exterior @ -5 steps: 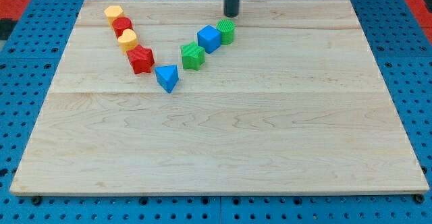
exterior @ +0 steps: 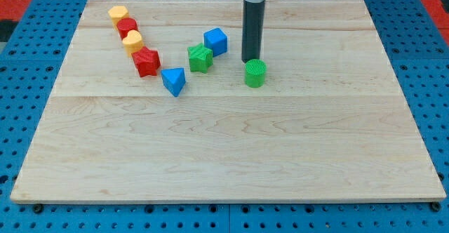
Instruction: Move the green circle diagonally bottom right to the blue triangle
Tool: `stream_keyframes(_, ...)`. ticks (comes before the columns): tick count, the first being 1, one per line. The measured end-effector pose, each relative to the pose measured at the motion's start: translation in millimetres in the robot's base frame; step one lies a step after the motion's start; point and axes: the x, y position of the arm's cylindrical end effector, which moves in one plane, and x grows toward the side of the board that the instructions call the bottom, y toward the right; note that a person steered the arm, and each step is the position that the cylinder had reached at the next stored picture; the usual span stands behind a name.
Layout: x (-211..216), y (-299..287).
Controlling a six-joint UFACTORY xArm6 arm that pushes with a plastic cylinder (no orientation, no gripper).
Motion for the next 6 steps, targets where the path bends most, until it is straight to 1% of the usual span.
stream_keyframes(2,16,10)
stream_keyframes(3,40,5)
stream_keyframes(5,114,-1)
stream_keyframes(6,134,40)
